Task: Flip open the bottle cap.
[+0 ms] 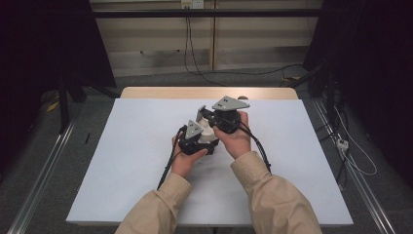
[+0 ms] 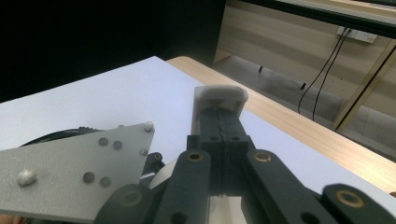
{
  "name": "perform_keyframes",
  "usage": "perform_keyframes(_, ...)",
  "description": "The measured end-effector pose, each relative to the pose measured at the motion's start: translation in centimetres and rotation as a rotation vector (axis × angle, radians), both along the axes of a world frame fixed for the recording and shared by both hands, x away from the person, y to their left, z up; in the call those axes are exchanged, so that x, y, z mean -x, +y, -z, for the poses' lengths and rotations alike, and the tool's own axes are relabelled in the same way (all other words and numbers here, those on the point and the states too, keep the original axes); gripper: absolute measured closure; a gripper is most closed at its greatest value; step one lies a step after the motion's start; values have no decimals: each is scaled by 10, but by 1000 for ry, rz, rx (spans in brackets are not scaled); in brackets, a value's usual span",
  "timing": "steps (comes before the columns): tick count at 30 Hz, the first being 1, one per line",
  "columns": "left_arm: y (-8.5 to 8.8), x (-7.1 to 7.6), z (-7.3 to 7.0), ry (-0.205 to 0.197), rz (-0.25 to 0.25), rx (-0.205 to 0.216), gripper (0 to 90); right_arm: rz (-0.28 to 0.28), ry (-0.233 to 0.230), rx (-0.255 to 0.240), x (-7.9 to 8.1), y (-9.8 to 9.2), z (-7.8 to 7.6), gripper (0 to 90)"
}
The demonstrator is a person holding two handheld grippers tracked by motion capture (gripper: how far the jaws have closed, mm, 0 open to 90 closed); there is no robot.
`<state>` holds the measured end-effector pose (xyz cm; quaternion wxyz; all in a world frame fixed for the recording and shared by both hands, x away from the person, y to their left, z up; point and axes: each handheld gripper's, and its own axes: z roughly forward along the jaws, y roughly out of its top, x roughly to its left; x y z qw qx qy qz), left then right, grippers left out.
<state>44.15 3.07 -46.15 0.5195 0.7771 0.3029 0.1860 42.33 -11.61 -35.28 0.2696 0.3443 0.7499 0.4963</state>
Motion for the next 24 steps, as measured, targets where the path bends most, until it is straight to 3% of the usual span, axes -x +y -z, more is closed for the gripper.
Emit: perform_keyframes(24,0,0,0,3,1,-4,186,-1,-8,-12,-5,5,3,900)
